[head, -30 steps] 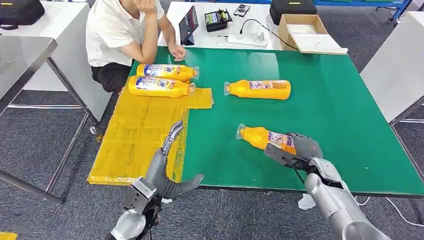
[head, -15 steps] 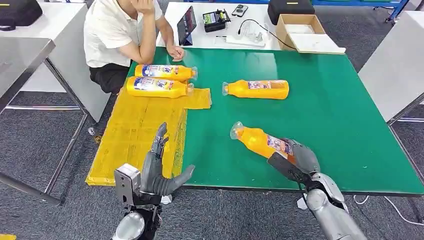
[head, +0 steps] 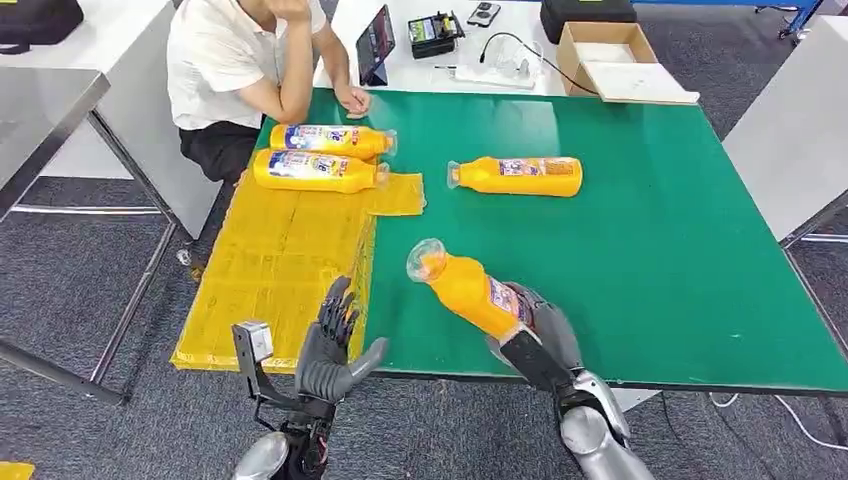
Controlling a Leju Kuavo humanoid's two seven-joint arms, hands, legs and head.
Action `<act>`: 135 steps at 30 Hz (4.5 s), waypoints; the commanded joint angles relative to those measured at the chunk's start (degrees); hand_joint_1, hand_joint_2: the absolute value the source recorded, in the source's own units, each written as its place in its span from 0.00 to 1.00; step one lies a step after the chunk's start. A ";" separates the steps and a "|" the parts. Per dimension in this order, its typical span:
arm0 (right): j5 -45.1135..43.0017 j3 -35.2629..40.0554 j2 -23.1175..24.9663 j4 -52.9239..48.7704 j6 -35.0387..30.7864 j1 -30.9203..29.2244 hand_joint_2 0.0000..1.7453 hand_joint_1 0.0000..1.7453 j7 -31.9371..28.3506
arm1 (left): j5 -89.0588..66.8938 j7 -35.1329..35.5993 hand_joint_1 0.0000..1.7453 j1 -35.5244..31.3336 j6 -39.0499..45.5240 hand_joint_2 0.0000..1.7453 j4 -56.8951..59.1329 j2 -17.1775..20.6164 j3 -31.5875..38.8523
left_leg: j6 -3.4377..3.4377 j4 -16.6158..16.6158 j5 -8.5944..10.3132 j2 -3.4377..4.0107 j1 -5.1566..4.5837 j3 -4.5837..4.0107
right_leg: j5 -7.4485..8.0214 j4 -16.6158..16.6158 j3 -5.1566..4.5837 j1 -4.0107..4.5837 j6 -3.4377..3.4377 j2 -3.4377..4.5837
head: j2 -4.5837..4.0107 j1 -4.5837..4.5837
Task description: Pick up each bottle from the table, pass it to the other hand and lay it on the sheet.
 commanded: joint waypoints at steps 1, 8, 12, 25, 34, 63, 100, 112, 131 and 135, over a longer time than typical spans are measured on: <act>-3.64 7.65 4.48 0.79 1.44 -2.77 1.00 1.00 -2.82 | 0.12 0.31 0.00 -4.40 0.47 1.00 3.05 2.37 -4.86 | 0.10 -0.06 -0.08 0.23 -0.04 0.18 | -0.04 -0.04 0.11 -0.01 -0.11 0.11 | 0.00 0.02; -4.03 7.93 3.91 0.55 1.25 -2.83 1.00 1.00 -2.68 | 0.36 0.25 0.00 -4.45 0.52 1.00 3.30 2.57 -4.96 | 0.11 -0.08 -0.07 0.02 -0.07 0.12 | -0.08 -0.05 0.09 -0.04 -0.08 -0.08 | 0.00 0.00; -5.32 8.62 4.04 0.03 2.11 -2.81 1.00 1.00 -3.92 | 0.53 -1.04 0.00 -4.49 0.82 1.00 2.86 2.45 -4.94 | 0.11 -0.06 -0.06 0.00 -0.07 0.05 | -0.07 -0.04 0.05 -0.06 -0.05 -0.08 | 0.00 0.00; -8.23 16.88 2.23 1.92 10.94 -5.05 1.00 1.00 -7.23 | -1.97 -2.61 0.00 -6.14 -3.41 1.00 3.93 2.07 -7.88 | 0.09 -0.07 -0.05 -0.07 -0.05 0.04 | -0.07 -0.07 0.05 -0.04 -0.03 -0.12 | 0.00 0.00; -8.13 17.94 2.13 2.04 11.96 -6.83 1.00 1.00 -6.58 | -1.01 -3.05 0.00 -6.17 -5.65 1.00 4.41 2.31 -9.05 | 0.10 -0.07 -0.05 -0.05 -0.06 0.04 | -0.07 -0.06 0.05 -0.04 -0.06 -0.12 | 0.00 0.00; -8.13 17.94 2.13 2.04 11.96 -6.83 1.00 1.00 -6.58 | -1.01 -3.05 0.00 -6.17 -5.65 1.00 4.41 2.31 -9.05 | 0.10 -0.06 -0.06 -0.05 -0.06 0.01 | -0.07 -0.05 0.03 -0.05 -0.05 -0.11 | 0.00 0.00; -15.39 15.19 5.50 -24.85 -10.21 5.92 0.00 0.00 -17.75 | -2.88 -7.41 1.00 -13.48 12.62 1.00 6.69 0.34 0.84 | 0.07 -0.06 0.02 -0.33 -0.03 -0.19 | -0.10 -0.04 -0.14 -0.02 -0.06 -0.35 | 0.00 0.00; -15.91 15.21 5.91 -24.47 -9.47 5.75 0.00 0.00 -17.75 | -2.29 -7.49 1.00 -13.47 12.39 1.00 6.55 0.26 0.66 | 0.11 -0.08 -0.04 -0.29 -0.04 -0.03 | -0.15 -0.06 0.01 -0.01 -0.11 -0.36 | 0.00 0.02; -18.63 11.18 8.36 -27.82 -5.07 6.32 0.00 0.00 -17.75 | -71.39 20.95 1.00 -46.57 7.96 1.00 49.08 5.22 -1.34 | 0.00 0.01 0.25 -0.24 0.01 -0.23 | 0.10 0.05 -0.22 0.03 -0.21 -0.37 | 0.00 0.00; -19.74 10.78 8.06 -28.67 -5.37 6.94 0.00 0.00 -17.75 | -72.08 21.79 1.00 -47.99 5.61 1.00 50.04 4.94 -0.72 | 0.00 0.01 0.23 -0.26 0.01 -0.23 | 0.06 0.05 -0.19 0.02 -0.19 -0.39 | 0.00 0.00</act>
